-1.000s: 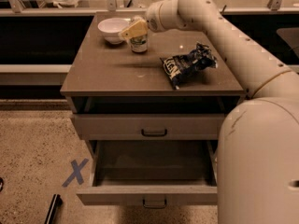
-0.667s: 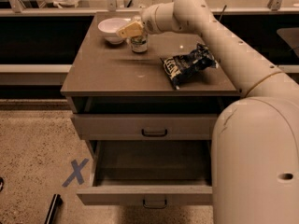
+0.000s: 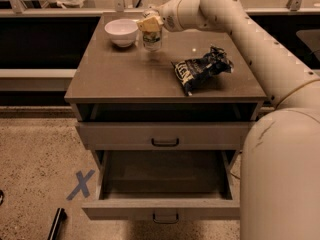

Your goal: Place 7up can into middle drawer

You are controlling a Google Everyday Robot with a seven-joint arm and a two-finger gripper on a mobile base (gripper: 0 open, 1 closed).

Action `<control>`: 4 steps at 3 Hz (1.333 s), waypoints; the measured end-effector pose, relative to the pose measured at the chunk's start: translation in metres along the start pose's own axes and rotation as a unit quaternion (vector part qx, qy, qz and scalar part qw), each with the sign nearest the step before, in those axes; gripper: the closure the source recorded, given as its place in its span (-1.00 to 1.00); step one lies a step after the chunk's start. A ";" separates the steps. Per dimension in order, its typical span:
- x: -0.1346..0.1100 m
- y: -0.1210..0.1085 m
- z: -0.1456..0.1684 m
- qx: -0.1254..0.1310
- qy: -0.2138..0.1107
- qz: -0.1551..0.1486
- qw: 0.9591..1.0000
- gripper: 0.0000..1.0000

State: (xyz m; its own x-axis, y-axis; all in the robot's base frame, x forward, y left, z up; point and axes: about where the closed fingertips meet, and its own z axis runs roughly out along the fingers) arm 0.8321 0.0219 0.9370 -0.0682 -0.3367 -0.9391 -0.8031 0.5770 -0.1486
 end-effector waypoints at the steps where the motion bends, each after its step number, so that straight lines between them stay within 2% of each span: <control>1: -0.041 0.010 -0.057 -0.022 -0.056 -0.029 0.998 0.99; 2: -0.042 0.057 -0.108 -0.113 -0.137 -0.055 0.983 1.00; 3: -0.053 0.066 -0.102 -0.118 -0.145 -0.072 0.980 1.00; 4: -0.055 0.068 -0.100 -0.125 -0.146 -0.069 0.979 1.00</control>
Offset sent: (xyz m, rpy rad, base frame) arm -0.2074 -0.0157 0.0508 0.2338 -0.4310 0.6813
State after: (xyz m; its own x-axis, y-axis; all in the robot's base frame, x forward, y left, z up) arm 0.7217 0.0054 1.0096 0.1948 -0.1500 -0.9693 -0.9150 0.3281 -0.2347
